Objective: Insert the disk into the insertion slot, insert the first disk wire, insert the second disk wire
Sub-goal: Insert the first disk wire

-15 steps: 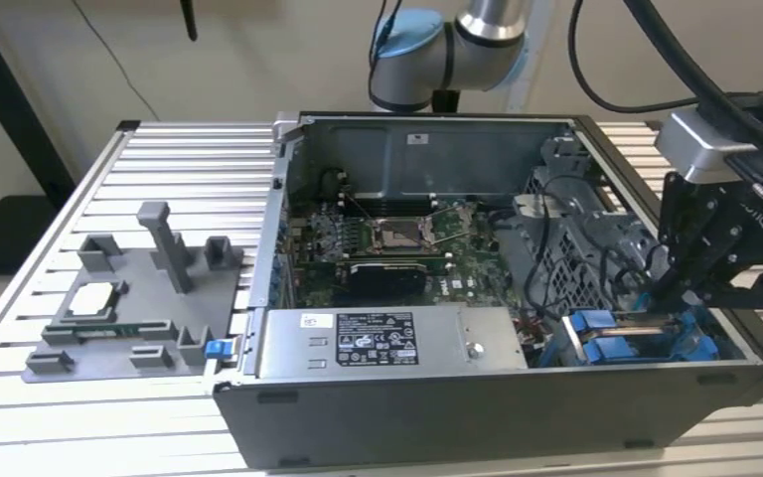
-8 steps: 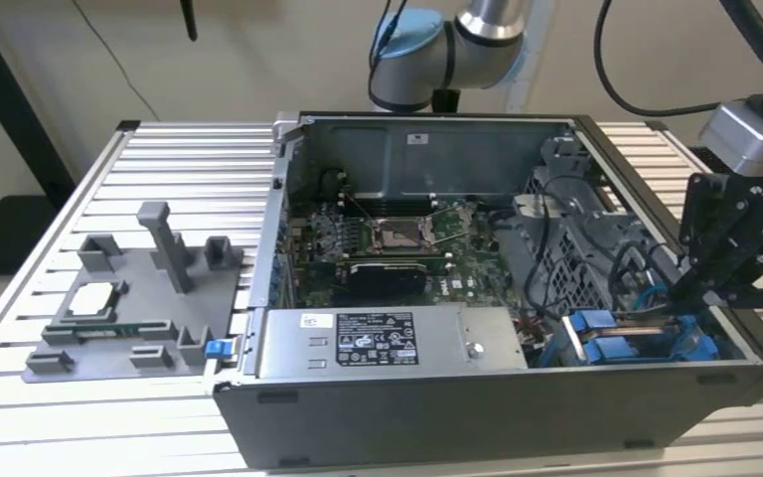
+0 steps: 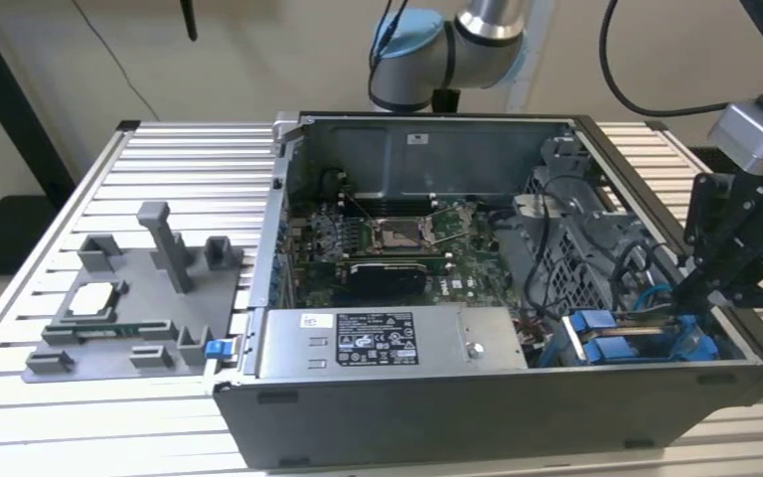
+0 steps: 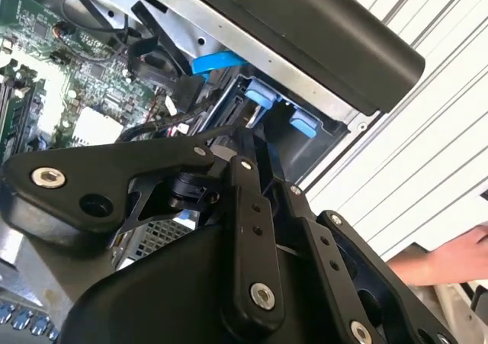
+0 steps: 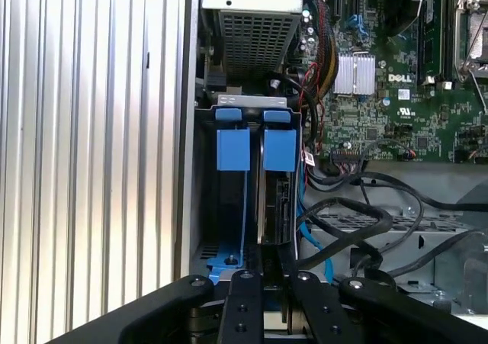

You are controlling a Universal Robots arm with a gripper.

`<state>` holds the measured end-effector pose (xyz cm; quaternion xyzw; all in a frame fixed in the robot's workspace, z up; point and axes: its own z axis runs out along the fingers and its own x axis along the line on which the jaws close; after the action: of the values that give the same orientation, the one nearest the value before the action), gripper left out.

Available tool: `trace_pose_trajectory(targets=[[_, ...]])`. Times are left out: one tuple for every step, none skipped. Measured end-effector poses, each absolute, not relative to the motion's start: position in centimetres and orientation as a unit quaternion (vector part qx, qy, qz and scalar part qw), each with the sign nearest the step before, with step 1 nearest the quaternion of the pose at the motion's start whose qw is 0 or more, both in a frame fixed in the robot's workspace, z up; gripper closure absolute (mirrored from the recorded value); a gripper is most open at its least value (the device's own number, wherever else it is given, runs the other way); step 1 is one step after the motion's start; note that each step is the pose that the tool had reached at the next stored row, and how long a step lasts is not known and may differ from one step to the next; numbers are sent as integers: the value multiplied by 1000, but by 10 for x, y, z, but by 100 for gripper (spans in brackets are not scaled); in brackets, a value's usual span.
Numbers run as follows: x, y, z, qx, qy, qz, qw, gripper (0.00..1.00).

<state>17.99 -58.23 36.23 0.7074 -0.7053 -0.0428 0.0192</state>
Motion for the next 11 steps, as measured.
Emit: trace_pose_trajectory(targets=[[180, -582, 362, 707, -705, -43, 19, 100], [180, -582, 362, 707, -705, -43, 19, 100], [180, -582, 362, 707, -705, -43, 19, 100], [180, -582, 362, 707, -705, -43, 19, 100], [180, -582, 362, 707, -705, -43, 19, 100], [180, -582, 362, 707, -705, -43, 19, 100], [180, -582, 362, 707, -705, -43, 19, 100], [180, -582, 362, 707, -705, -43, 19, 100], [180, -582, 362, 707, -705, -43, 20, 100], [180, -582, 362, 707, -705, -44, 20, 100], [180, -582, 362, 707, -705, -45, 21, 100]])
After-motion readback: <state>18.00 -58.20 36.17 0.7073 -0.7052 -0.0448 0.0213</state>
